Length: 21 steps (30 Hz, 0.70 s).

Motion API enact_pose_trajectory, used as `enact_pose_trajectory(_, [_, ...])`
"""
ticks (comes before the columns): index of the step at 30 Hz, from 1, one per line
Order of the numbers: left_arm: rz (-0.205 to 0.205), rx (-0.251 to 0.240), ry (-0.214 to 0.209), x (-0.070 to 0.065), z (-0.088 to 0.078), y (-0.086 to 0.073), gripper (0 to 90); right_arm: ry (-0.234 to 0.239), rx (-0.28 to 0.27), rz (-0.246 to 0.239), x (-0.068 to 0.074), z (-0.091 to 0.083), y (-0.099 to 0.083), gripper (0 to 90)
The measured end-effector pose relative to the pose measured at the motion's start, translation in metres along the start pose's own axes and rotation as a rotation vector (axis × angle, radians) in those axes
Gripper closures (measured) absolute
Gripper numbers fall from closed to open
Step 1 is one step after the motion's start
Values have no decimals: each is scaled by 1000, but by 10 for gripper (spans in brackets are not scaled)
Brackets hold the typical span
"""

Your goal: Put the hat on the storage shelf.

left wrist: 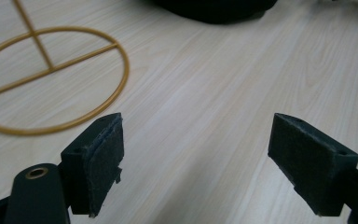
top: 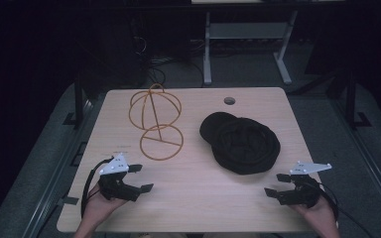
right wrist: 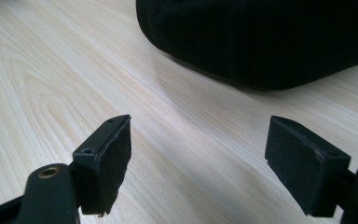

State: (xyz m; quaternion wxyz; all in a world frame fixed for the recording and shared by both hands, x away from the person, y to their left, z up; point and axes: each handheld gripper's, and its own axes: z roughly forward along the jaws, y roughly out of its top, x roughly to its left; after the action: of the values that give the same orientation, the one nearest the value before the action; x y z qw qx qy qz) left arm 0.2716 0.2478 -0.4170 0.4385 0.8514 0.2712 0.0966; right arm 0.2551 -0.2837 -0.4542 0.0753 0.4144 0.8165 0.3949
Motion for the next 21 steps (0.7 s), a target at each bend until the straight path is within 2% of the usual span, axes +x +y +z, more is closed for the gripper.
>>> enact_pose_trajectory(5, [28, 10, -46, -8, 12, 18, 188, -10, -6, 0, 0, -1, 0, 226])
enact_pose_trajectory(14, [93, 20, -101, -24, 41, 48, 188, -5, -15, 3, 0, -2, 0, 226])
enact_pose_trajectory(16, [105, 16, -113, -31, 50, 52, 190, -2, -29, -11, -2, -3, 0, 228])
enact_pose_trajectory(21, [137, 41, -151, -43, 73, 65, 192, -9, -42, -1, -5, -7, -1, 228])
